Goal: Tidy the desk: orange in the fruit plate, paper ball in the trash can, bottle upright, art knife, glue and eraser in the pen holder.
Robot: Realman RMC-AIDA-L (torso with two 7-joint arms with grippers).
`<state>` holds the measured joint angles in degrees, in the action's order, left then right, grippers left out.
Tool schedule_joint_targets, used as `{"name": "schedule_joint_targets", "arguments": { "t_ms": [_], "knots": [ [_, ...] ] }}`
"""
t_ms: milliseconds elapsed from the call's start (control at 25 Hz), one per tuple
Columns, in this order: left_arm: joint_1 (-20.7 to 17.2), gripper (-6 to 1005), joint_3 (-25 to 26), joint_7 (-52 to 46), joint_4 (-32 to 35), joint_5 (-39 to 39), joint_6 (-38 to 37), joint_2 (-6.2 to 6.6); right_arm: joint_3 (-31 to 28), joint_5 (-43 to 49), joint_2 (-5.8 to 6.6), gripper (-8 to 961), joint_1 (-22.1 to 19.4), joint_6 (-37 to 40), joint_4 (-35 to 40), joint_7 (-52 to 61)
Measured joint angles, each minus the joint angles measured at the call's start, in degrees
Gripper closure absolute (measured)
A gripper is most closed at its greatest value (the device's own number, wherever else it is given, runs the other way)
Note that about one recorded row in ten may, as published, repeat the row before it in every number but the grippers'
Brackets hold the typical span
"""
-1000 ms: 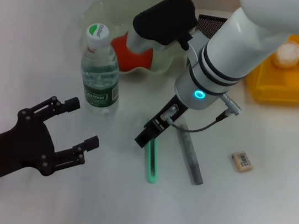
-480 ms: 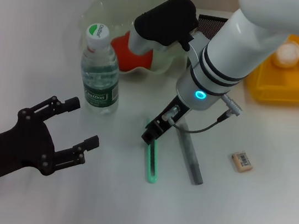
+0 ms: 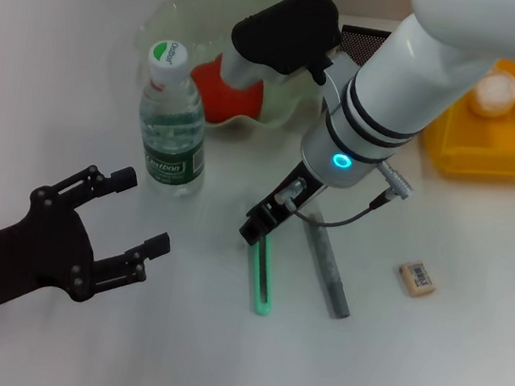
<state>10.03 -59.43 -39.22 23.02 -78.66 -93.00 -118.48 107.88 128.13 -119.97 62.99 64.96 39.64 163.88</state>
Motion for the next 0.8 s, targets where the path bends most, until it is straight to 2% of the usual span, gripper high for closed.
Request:
{"name": "schedule_joint_targets", "arguments": {
  "t_ms": [480, 680, 800],
  "knots": [
    [1.08, 172, -0.01, 0.12, -1.73, 0.0, 0.43, 0.02, 0.04, 0.0, 0.0, 517, 0.64, -1.08, -1.42, 0.12],
    [1.31, 172, -0.07, 0.12, -1.76, 0.0, 0.49, 0.0, 0.03, -1.49, 0.0, 582, 1.32, -1.08, -2.48, 0.12],
    [1.36, 172, -0.07, 0.12, -1.76, 0.0, 0.49, 0.0, -0.09, -1.9, 0.0, 548, 1.34, -1.16, -2.73, 0.11]
  ]
}}
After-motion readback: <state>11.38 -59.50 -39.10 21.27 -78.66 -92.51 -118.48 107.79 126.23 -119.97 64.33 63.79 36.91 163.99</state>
